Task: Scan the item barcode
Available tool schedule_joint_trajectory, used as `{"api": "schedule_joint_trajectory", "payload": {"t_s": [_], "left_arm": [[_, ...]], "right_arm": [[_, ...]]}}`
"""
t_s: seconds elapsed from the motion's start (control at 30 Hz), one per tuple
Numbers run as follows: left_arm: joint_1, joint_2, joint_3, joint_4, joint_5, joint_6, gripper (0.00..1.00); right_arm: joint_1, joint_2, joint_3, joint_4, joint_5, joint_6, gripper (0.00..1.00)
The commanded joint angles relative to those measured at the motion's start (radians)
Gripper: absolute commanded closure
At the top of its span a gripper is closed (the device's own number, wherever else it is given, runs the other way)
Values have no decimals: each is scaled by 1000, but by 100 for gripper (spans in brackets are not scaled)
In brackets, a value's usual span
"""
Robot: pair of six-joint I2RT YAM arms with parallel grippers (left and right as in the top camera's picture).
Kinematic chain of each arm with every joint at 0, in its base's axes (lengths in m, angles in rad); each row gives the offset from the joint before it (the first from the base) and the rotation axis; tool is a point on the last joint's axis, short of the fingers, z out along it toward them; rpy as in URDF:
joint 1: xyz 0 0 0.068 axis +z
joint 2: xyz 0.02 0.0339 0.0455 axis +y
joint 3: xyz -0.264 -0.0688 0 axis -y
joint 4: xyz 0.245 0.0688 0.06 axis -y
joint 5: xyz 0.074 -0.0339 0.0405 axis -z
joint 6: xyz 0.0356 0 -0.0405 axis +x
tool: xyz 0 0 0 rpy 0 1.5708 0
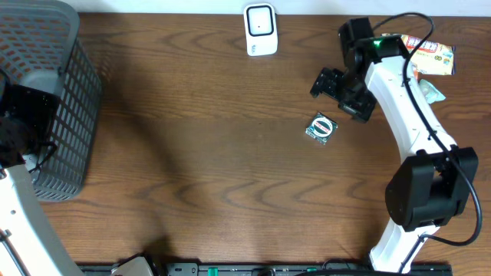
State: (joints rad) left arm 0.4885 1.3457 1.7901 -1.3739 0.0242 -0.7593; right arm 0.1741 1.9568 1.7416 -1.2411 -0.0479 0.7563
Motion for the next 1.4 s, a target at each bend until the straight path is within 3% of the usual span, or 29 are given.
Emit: {"api": "schedule_joint_trajectory", "payload": {"t_s": [0.0, 0.4, 0.73, 1.03, 1.2, 1.37], "left_arm": [[4, 0, 3, -2, -6, -2, 2], [4, 0, 3, -2, -6, -2, 2], [4, 0, 3, -2, -6, -2, 2], [4, 0, 3, -2, -6, -2, 2], [4, 0, 3, -2, -6, -2, 3], [4, 0, 3, -2, -6, -2, 2]], "right_arm": [[-4, 22, -62, 38, 19, 101, 1], [-5, 26, -274, 288, -41, 2, 2], [-32, 27, -349, 360, -97, -108, 10], [-33, 116, -365, 419, -189, -118, 15], [-33, 139, -365, 414, -187, -119, 22], [-33, 136, -361, 410, -182, -142, 42]]}}
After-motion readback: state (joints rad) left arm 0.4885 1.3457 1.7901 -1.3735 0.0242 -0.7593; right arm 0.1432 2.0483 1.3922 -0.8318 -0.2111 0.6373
